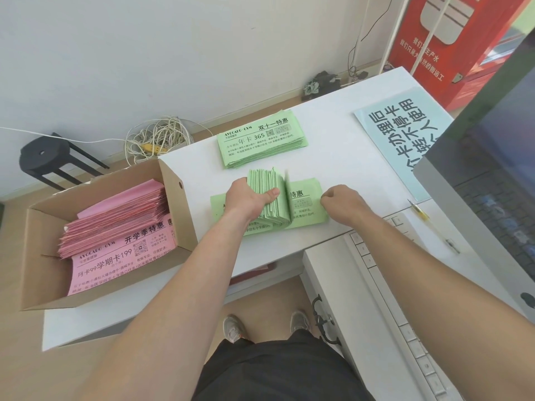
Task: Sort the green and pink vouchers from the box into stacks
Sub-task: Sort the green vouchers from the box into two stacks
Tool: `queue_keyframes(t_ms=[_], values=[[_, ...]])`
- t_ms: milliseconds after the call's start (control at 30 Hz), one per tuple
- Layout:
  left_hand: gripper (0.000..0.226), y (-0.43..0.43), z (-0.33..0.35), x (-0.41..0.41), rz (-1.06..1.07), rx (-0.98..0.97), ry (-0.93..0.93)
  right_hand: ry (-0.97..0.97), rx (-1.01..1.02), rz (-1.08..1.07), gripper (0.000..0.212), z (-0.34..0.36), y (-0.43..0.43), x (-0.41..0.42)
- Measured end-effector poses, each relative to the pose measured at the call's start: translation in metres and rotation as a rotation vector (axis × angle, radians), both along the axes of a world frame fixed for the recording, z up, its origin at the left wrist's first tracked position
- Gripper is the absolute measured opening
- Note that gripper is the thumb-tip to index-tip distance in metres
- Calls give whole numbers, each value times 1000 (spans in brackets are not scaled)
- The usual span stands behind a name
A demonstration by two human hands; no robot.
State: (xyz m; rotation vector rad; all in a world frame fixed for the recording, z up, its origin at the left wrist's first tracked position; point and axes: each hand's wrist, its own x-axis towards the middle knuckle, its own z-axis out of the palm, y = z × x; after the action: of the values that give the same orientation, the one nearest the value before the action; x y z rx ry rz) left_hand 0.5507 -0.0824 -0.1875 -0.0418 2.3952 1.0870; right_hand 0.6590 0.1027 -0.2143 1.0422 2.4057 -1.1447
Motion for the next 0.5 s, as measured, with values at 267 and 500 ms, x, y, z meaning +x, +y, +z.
queue_keyframes(t_ms=[267,500], values=[[86,0,2,0,-3,18,-40,3,-2,12,32,0,1,1],[75,1,0,-4,-10,29,-74,-2,-3,22,32,3,0,2]])
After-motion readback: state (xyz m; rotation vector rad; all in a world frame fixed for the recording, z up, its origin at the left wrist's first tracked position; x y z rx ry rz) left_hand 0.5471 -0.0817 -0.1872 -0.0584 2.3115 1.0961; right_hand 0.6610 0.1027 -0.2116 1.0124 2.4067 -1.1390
